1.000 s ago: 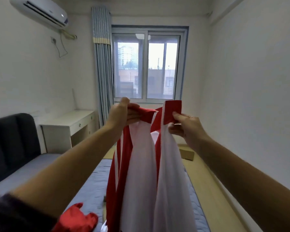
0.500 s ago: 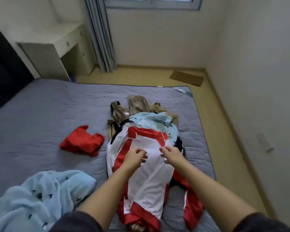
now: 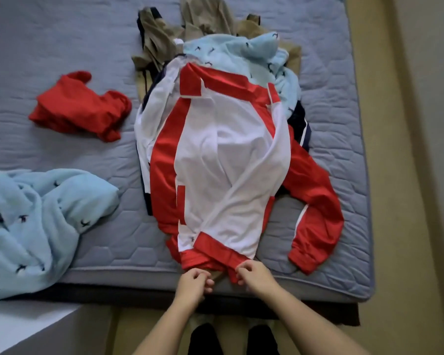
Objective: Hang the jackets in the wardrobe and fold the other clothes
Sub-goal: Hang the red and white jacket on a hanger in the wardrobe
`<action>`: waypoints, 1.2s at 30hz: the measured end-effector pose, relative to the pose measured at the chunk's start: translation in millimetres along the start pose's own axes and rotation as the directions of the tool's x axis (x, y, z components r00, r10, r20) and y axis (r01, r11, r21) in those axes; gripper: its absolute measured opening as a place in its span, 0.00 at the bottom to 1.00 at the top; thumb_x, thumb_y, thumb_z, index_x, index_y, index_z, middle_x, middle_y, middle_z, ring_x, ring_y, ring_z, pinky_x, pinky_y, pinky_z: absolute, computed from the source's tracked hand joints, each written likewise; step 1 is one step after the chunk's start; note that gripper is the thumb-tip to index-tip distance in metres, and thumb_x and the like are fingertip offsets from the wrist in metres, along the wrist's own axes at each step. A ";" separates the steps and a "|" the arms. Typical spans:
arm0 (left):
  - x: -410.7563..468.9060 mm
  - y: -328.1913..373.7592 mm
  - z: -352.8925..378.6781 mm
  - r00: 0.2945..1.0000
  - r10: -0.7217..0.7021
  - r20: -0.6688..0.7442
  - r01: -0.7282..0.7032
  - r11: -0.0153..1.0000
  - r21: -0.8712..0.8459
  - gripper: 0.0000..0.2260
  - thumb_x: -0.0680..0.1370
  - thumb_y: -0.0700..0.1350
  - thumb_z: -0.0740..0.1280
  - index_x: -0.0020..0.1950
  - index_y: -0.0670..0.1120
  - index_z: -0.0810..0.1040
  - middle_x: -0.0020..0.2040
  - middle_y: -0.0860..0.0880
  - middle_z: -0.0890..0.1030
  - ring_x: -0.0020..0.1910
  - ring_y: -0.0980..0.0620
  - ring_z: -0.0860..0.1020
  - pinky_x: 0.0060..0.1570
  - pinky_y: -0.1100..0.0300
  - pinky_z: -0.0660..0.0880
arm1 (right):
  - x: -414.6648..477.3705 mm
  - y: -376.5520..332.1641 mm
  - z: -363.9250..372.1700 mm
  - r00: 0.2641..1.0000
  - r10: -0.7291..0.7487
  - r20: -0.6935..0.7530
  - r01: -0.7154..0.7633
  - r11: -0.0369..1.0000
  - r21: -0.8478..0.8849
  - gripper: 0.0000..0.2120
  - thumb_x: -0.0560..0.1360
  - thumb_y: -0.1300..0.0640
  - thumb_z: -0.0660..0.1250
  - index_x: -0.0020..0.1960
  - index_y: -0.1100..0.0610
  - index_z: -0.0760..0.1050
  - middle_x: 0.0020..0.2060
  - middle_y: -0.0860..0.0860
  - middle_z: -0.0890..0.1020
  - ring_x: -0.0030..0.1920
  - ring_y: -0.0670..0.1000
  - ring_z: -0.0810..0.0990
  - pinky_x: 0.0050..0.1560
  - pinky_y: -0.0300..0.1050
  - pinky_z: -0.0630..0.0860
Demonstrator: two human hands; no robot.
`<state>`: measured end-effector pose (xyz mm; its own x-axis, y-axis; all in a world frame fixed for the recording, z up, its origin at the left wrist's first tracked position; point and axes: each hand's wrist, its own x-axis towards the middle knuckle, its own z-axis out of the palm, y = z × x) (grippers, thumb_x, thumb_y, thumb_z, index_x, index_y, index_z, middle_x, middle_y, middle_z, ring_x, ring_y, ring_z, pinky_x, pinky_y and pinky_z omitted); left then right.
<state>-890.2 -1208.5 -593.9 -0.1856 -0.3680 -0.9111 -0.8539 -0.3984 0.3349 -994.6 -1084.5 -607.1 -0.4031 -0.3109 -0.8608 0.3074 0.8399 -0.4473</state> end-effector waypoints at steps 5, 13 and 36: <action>47.6 -23.1 2.4 0.999 -0.016 -0.040 0.015 1.000 -0.014 0.12 0.78 0.35 0.58 0.38 0.43 0.75 0.31 0.47 0.79 0.28 0.52 0.74 0.27 0.63 0.66 | 37.4 10.0 44.5 0.993 0.094 0.074 -0.106 0.977 0.186 0.09 0.78 0.63 0.58 0.47 0.55 0.76 0.35 0.48 0.78 0.33 0.45 0.77 0.31 0.33 0.70; 69.8 -21.1 11.4 0.975 -0.215 -0.046 0.165 0.853 -0.495 0.09 0.77 0.39 0.63 0.38 0.42 0.76 0.28 0.48 0.76 0.16 0.58 0.67 0.18 0.69 0.60 | 59.6 -17.5 68.4 0.926 0.363 0.099 -0.154 0.127 0.980 0.06 0.78 0.60 0.64 0.53 0.61 0.72 0.45 0.54 0.78 0.42 0.50 0.78 0.37 0.43 0.73; 89.0 -3.4 33.2 0.997 -0.038 -0.069 -0.031 0.624 -0.780 0.10 0.83 0.44 0.55 0.61 0.42 0.70 0.50 0.43 0.79 0.46 0.45 0.79 0.44 0.51 0.77 | 81.1 21.4 29.7 0.935 0.349 0.063 -0.140 0.201 0.969 0.03 0.79 0.61 0.61 0.52 0.57 0.73 0.43 0.54 0.80 0.41 0.52 0.78 0.39 0.45 0.73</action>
<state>-919.9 -1212.0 -684.2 -0.1193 -0.4100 -0.9042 -0.1480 -0.8932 0.4246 -995.2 -1104.9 -693.7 -0.2156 -0.0254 -0.9762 0.9540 -0.2186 -0.2050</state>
